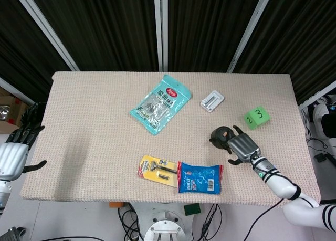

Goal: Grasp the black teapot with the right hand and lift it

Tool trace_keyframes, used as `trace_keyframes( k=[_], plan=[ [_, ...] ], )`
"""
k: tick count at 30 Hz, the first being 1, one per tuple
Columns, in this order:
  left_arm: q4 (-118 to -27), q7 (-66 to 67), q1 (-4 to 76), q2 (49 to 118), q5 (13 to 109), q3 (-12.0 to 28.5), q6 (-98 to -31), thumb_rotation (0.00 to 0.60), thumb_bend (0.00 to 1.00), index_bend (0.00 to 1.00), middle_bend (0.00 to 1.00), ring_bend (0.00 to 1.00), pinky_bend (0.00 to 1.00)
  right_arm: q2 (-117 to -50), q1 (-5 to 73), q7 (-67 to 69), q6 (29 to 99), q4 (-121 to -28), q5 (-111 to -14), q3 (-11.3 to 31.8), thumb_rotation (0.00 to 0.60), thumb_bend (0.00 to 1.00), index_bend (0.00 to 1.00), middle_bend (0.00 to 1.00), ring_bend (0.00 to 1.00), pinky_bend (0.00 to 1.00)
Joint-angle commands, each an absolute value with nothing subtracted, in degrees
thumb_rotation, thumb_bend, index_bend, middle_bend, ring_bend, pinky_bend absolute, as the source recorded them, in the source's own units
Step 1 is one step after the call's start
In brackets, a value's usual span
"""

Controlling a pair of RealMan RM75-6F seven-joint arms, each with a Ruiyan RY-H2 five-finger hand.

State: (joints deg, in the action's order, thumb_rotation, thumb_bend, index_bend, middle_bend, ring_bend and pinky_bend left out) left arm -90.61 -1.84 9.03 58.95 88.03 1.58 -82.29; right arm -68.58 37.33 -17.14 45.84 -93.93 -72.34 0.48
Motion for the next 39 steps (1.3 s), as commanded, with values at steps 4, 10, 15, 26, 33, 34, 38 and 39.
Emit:
trace_keyframes(
  k=[4, 10, 15, 26, 33, 34, 38, 39],
  plan=[
    [-90.4, -2.0, 8.9, 59.0, 88.2, 1.6, -82.8, 0.595, 0.00, 0.13, 0.10, 0.04, 0.17, -68.4, 37.9, -17.8, 44.9, -94.4, -71.2, 0.4, 0.540, 0.20, 0.70, 0.63, 0.54, 0.00],
    [-90.1, -2.2, 8.7, 58.9, 88.3, 1.7, -83.1, 0.596, 0.00, 0.13, 0.10, 0.04, 0.17, -67.3, 38.7, -16.7, 43.5, -96.0, -68.6, 1.3, 0.537, 0.20, 0.79, 0.72, 0.61, 0.00],
    [-90.0, -2.4, 8.7, 59.0, 88.3, 1.7, -83.2, 0.597, 0.00, 0.13, 0.10, 0.04, 0.17, -66.0, 39.7, -14.9, 42.0, -97.0, -66.4, 2.4, 0.535, 0.20, 0.85, 0.78, 0.65, 0.00],
    [-89.7, -2.8, 8.7, 59.0, 88.2, 1.8, -83.2, 0.596, 0.00, 0.13, 0.10, 0.04, 0.17, -62.9, 40.2, -7.7, 41.9, -99.3, -66.2, 5.4, 0.519, 0.18, 0.99, 0.90, 0.74, 0.00],
    [-89.5, -3.0, 8.6, 59.0, 88.3, 1.7, -83.3, 0.597, 0.00, 0.13, 0.10, 0.04, 0.17, -62.4, 38.8, -5.3, 45.6, -99.7, -68.5, 6.2, 0.462, 0.04, 1.00, 0.97, 0.80, 0.02],
    [-89.5, -3.0, 8.6, 59.0, 88.3, 1.7, -83.3, 0.597, 0.00, 0.13, 0.10, 0.04, 0.17, -62.5, 38.5, -5.2, 46.3, -99.7, -68.9, 6.3, 0.455, 0.03, 1.00, 0.98, 0.81, 0.03],
    [-89.5, -3.0, 8.6, 59.1, 88.3, 1.7, -83.2, 0.597, 0.00, 0.13, 0.10, 0.04, 0.17, -63.8, 37.1, -5.1, 50.8, -98.8, -71.5, 6.6, 0.432, 0.00, 1.00, 1.00, 0.85, 0.08],
    [-89.5, -2.9, 8.7, 59.1, 88.3, 1.7, -83.2, 0.596, 0.00, 0.13, 0.10, 0.04, 0.17, -64.3, 36.7, -5.0, 52.0, -98.5, -72.2, 6.7, 0.426, 0.00, 1.00, 1.00, 0.86, 0.09]
  ],
)
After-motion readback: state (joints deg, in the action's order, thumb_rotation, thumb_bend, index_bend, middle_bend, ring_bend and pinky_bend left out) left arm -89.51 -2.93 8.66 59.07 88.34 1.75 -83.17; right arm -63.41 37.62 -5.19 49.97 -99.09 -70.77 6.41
